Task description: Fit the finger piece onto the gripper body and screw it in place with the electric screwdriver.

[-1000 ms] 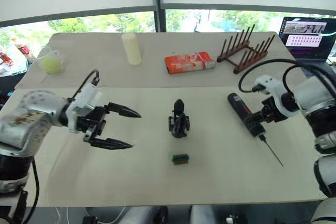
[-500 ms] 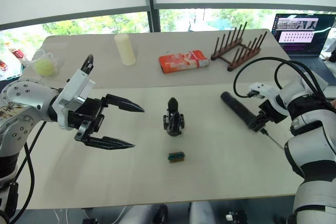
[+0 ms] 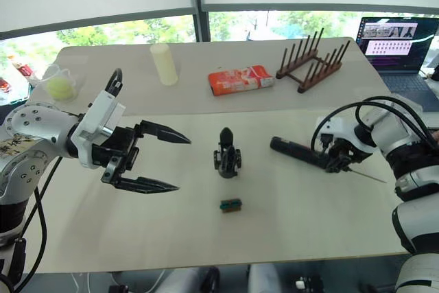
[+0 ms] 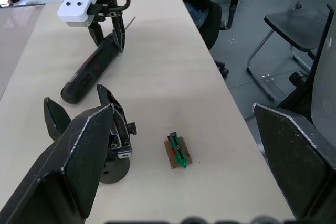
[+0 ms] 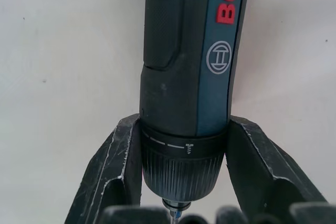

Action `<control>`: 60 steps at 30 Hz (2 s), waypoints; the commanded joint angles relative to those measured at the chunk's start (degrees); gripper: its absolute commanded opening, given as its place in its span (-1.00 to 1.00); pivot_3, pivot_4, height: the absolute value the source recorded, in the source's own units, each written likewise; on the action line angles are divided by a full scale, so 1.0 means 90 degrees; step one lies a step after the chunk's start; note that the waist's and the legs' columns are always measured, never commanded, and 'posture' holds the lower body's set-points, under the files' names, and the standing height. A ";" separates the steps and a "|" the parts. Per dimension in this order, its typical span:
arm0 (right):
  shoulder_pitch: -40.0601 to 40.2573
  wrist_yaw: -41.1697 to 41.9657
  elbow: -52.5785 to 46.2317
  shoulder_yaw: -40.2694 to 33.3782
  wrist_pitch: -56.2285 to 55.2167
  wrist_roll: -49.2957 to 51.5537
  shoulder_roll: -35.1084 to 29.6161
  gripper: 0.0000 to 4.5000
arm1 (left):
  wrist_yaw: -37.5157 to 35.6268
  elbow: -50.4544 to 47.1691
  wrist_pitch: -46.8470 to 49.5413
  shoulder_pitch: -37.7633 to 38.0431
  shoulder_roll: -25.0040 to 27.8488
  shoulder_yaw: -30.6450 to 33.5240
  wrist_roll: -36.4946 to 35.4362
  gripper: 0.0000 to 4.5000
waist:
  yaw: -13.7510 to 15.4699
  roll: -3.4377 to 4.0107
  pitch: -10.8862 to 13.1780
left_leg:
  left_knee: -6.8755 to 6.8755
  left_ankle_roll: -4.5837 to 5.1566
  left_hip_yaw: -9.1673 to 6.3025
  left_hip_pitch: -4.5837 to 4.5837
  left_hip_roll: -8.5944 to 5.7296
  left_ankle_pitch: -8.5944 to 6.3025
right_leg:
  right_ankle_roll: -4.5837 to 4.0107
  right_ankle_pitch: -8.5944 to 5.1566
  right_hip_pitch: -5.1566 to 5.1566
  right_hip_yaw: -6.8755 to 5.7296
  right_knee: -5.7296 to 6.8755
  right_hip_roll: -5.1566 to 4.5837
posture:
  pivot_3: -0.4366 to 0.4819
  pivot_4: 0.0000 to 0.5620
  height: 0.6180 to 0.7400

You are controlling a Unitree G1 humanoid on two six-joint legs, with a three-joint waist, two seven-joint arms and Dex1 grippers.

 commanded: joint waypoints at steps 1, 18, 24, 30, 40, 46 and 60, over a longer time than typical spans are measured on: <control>-0.0325 0.0352 0.0167 -0.0180 0.0369 -0.0232 -0.0058 0.59 | -0.0078 0.0002 -0.0153 -0.0072 0.0043 -0.0002 0.0058 1.00 | -0.0014 0.0000 0.0000 | -0.0001 0.0000 0.0000 0.0000 0.0000 0.0000 | 0.0000 0.0000 0.0000 0.0000 -0.0001 0.0000 | -0.05 -0.47 1.00; -0.0529 0.0200 0.0982 -0.0002 0.0887 -0.0730 0.0767 0.59 | -0.0016 0.0019 -0.0139 -0.0114 0.0013 -0.0013 0.0151 1.00 | -0.0023 0.0000 0.0000 | 0.0001 0.0001 -0.0002 0.0001 0.0000 0.0001 | -0.0002 0.0001 0.0000 0.0003 0.0000 -0.0002 | -0.05 -0.47 1.00; -0.0488 0.0109 0.1104 -0.0121 0.0778 -0.0844 0.0861 -0.15 | 0.0057 0.0064 -0.0125 -0.0140 0.0000 -0.0025 0.0170 1.00 | -0.0017 -0.0003 -0.0001 | 0.0004 0.0000 -0.0003 0.0003 0.0002 0.0001 | -0.0002 0.0001 0.0004 0.0001 0.0003 -0.0001 | -0.05 -0.47 1.00; -0.0572 0.0077 0.1261 -0.0255 0.0479 -0.0907 0.0902 -0.15 | -0.0022 0.0092 -0.0172 -0.0153 0.0002 -0.0146 0.0250 1.00 | -0.0021 -0.0008 -0.0004 | 0.0008 0.0000 -0.0003 0.0006 0.0002 0.0001 | -0.0002 0.0001 0.0011 0.0002 0.0002 -0.0001 | -0.05 -0.47 1.00; -0.0692 0.0422 0.0341 -0.1836 0.0547 0.0427 0.0191 -0.15 | -0.0454 0.0336 -0.0685 0.0245 -0.0098 -0.0627 0.0634 1.00 | -0.0020 0.0018 0.0011 | 0.0001 0.0000 -0.0003 0.0001 0.0000 0.0001 | -0.0002 0.0001 -0.0003 0.0003 0.0003 -0.0001 | -0.05 -0.47 1.00; 0.0787 0.0079 -0.3188 -0.4352 0.3607 0.2863 -0.0148 -0.15 | -0.0676 0.0802 -0.0987 0.0350 -0.0325 -0.0928 0.0898 1.00 | 0.0037 0.0020 0.0012 | -0.0004 0.0001 -0.0011 -0.0002 0.0007 0.0001 | -0.0003 0.0000 -0.0004 0.0002 0.0003 0.0000 | -0.05 -0.47 1.00; 0.2267 -0.3658 -0.8812 -0.7603 0.6675 0.7235 0.3658 -0.15 | -0.0746 0.1417 -0.2057 0.1308 -0.0728 -0.0869 0.1410 1.00 | 0.0125 0.0019 0.0009 | 0.0008 0.0008 -0.0006 0.0002 -0.0001 0.0003 | -0.0004 0.0003 -0.0001 0.0005 0.0024 0.0001 | -0.05 -0.47 1.00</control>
